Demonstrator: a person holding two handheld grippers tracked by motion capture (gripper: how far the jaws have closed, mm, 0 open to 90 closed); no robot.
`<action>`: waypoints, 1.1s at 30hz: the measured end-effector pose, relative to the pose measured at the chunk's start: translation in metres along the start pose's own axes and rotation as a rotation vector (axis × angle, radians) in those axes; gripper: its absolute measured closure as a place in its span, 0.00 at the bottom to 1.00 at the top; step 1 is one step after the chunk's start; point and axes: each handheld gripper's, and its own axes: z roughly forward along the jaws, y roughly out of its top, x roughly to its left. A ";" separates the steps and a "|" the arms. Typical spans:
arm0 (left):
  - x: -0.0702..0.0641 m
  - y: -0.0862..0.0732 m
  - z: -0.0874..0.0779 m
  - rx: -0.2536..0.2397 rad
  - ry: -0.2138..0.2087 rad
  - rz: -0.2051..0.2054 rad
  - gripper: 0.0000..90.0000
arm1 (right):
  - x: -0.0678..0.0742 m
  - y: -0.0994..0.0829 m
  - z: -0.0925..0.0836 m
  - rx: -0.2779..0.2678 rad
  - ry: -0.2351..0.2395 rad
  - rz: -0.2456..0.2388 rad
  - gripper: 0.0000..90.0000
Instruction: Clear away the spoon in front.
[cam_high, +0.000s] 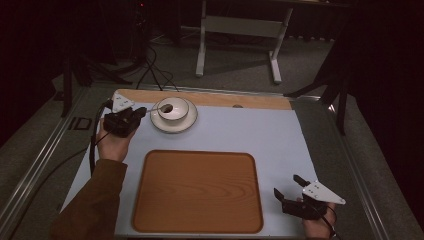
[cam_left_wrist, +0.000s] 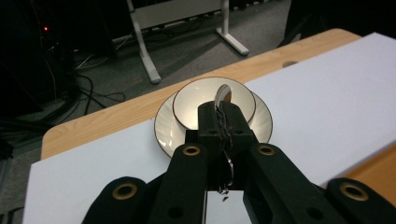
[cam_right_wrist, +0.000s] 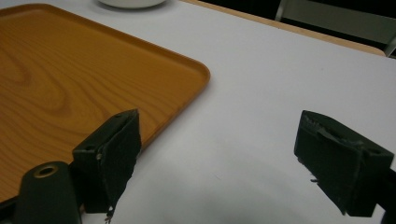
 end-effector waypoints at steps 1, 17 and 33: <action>0.000 0.000 -0.002 0.001 -0.002 0.007 0.98 | 0.000 0.000 0.000 0.000 0.000 0.001 0.16; -0.003 -0.021 -0.030 0.026 -0.035 0.023 0.98 | 0.000 0.000 0.000 0.001 -0.002 -0.003 0.16; -0.013 -0.048 -0.056 0.042 -0.083 0.034 0.98 | 0.001 0.000 0.000 0.002 -0.004 -0.005 0.16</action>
